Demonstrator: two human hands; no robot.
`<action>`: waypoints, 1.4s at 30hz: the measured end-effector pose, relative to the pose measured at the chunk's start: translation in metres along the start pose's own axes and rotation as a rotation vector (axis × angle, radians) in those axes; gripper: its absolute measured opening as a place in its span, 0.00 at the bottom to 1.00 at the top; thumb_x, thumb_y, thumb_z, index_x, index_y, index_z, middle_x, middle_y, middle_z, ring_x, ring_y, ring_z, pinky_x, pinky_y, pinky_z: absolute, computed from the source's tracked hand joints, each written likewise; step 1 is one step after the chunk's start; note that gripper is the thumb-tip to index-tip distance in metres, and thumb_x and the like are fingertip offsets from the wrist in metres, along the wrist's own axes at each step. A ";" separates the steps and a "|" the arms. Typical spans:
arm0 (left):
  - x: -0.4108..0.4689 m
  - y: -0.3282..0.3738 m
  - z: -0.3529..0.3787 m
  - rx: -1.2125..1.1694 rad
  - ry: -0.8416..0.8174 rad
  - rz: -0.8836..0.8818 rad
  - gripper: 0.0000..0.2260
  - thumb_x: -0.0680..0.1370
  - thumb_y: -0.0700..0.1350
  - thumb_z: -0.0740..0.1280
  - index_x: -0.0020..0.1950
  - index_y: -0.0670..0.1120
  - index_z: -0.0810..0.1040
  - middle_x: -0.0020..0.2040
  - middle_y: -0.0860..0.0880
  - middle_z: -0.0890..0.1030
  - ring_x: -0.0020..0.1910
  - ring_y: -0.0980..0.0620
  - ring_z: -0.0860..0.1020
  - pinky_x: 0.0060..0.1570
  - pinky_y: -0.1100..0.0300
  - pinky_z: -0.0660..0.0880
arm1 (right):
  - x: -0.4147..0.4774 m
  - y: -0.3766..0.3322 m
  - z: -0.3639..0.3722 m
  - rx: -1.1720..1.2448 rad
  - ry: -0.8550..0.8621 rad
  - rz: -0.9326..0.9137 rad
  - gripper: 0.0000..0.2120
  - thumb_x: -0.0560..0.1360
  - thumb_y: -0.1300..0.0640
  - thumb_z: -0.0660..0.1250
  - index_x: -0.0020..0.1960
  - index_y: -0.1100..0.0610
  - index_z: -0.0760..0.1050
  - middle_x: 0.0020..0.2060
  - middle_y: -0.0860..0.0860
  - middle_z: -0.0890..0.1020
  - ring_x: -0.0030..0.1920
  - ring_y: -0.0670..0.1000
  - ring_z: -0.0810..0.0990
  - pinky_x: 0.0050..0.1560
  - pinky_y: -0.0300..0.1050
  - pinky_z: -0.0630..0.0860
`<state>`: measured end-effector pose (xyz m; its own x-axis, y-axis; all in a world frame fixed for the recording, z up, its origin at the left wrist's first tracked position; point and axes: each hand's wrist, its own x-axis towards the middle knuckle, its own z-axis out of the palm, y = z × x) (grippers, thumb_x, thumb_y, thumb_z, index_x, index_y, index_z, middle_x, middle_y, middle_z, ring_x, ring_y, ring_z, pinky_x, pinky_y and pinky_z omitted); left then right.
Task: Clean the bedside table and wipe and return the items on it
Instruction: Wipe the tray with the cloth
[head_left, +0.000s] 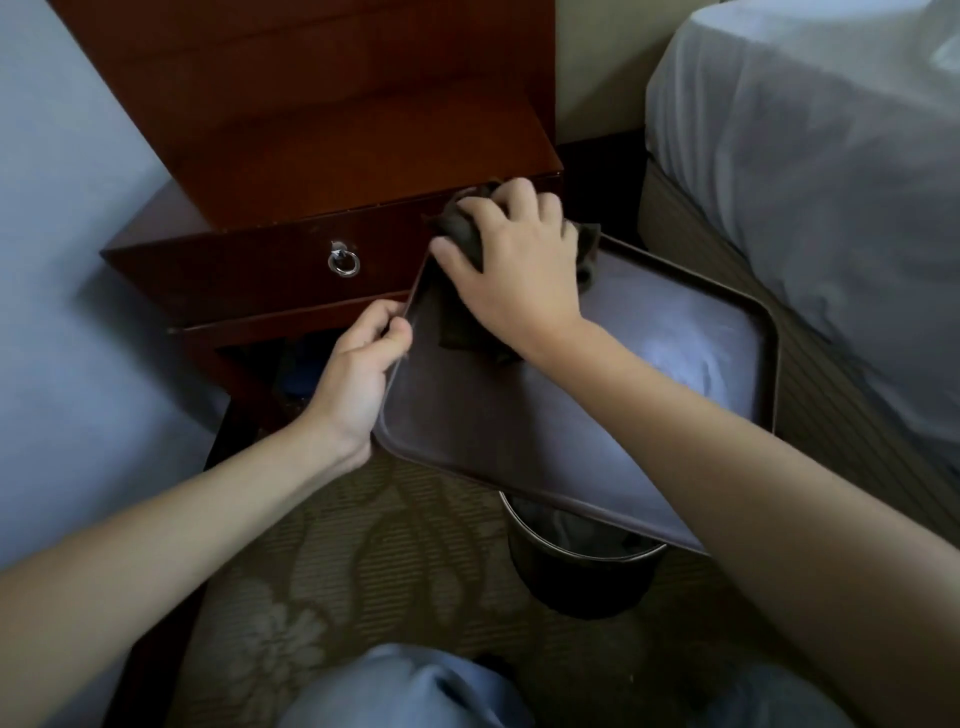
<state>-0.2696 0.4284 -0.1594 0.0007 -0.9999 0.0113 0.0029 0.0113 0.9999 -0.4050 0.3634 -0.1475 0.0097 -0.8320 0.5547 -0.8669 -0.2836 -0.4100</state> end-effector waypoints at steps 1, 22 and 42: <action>0.003 0.004 0.000 -0.039 0.014 0.005 0.11 0.81 0.41 0.54 0.45 0.47 0.74 0.35 0.51 0.81 0.35 0.55 0.80 0.35 0.63 0.77 | -0.001 -0.004 -0.002 0.029 0.007 -0.048 0.22 0.76 0.40 0.56 0.63 0.50 0.73 0.58 0.53 0.72 0.59 0.58 0.67 0.58 0.55 0.64; 0.018 0.048 -0.054 0.155 0.068 0.344 0.12 0.79 0.41 0.55 0.45 0.52 0.76 0.43 0.55 0.81 0.45 0.54 0.79 0.51 0.54 0.76 | -0.077 0.142 -0.024 -0.286 -0.012 -0.576 0.15 0.73 0.48 0.60 0.60 0.46 0.69 0.50 0.54 0.69 0.47 0.58 0.68 0.44 0.51 0.69; 0.011 0.023 -0.041 0.035 0.104 0.087 0.11 0.81 0.40 0.54 0.42 0.47 0.72 0.32 0.54 0.79 0.30 0.57 0.78 0.31 0.66 0.75 | -0.025 0.089 -0.042 0.155 0.265 0.096 0.11 0.75 0.58 0.62 0.55 0.54 0.76 0.50 0.59 0.72 0.52 0.61 0.71 0.53 0.52 0.68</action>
<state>-0.2281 0.4175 -0.1367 0.1030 -0.9897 0.0996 -0.0366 0.0963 0.9947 -0.5035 0.3786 -0.1672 -0.2157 -0.7112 0.6691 -0.7710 -0.2964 -0.5636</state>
